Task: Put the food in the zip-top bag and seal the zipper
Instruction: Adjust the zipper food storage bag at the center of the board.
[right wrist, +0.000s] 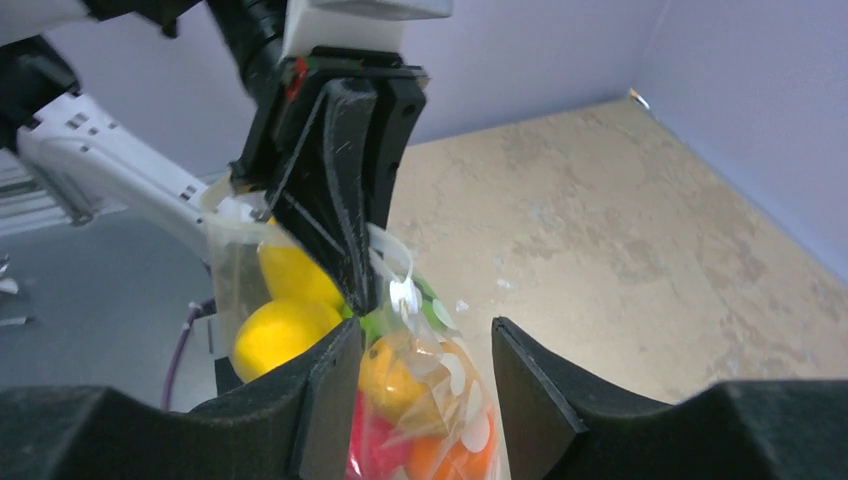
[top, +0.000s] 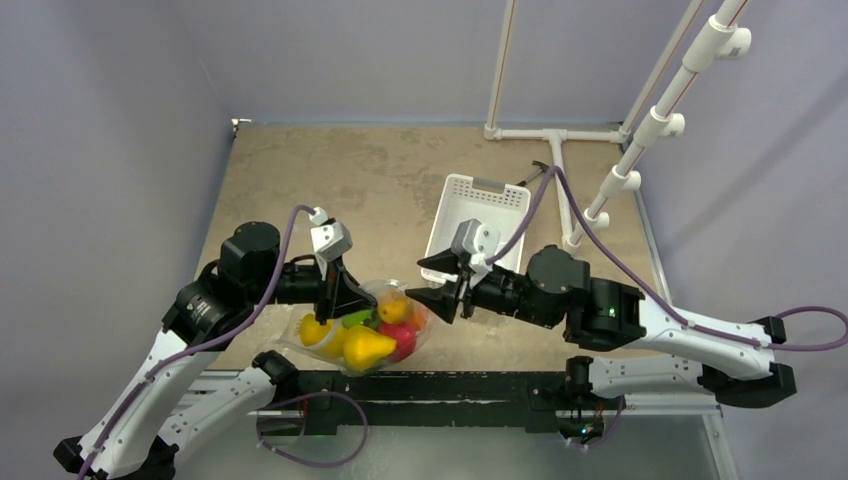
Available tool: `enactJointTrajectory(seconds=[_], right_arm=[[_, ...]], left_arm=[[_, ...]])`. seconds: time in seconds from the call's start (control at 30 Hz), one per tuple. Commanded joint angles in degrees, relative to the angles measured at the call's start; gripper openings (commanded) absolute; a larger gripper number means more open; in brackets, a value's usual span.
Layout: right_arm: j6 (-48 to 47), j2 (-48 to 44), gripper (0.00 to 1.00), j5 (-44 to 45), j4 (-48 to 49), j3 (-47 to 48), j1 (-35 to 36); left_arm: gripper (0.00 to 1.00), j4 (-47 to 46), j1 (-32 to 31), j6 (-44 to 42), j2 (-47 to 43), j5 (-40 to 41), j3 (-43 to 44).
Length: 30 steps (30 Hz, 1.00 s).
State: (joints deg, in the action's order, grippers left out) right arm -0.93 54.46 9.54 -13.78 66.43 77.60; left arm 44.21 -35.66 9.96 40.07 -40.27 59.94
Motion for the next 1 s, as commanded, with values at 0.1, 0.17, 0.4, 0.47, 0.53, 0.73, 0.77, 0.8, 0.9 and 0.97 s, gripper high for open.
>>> enactJointTrajectory(seconds=[0.1,0.17,0.4,0.47,0.53,0.73,0.77,0.8,0.9,0.97], right_arm=[[-10.0,-7.8,0.55,-9.4,17.3,-9.9,0.0],[-10.8,-8.1,0.55,-11.5,19.4,-11.5,0.0],[-12.7,-6.0,0.55,-15.7,26.1,-15.3,0.0],[-13.0,-4.9,0.55,-15.4,26.9,-15.7,0.0],[-13.2,-4.0,0.55,-15.5,28.0,-16.0,0.0],[-13.5,-1.9,0.55,-14.9,30.2,-16.4,0.0],[-13.5,-1.7,0.55,-14.8,30.5,-16.4,0.0],[-13.5,-1.5,0.55,-14.9,31.0,-16.5,0.0],[-13.4,-0.8,0.54,-15.2,31.8,-16.5,0.0],[-13.5,-0.1,0.53,-15.7,32.1,-16.5,0.0]], left_arm=[[0.00,-3.0,-0.2,0.5,-1.0,-5.3,3.4],[0.00,-3.0,-0.2,0.5,-1.2,-5.6,3.6],[0.00,-3.2,-0.2,0.5,-1.4,-6.9,4.2],[0.00,-3.3,-0.2,0.6,-1.6,-7.2,4.3],[0.00,-3.3,-0.2,0.7,-1.7,-7.5,4.5],[0.00,-3.0,-0.2,0.6,-2.1,-8.1,5.1],[0.00,-2.9,-0.1,0.6,-2.1,-8.1,5.2],[0.00,-3.0,-0.2,0.6,-2.2,-8.2,5.2],[0.00,-3.0,-0.2,0.6,-2.3,-8.4,5.3],[0.00,-3.0,-0.2,0.6,-2.4,-8.5,5.3]])
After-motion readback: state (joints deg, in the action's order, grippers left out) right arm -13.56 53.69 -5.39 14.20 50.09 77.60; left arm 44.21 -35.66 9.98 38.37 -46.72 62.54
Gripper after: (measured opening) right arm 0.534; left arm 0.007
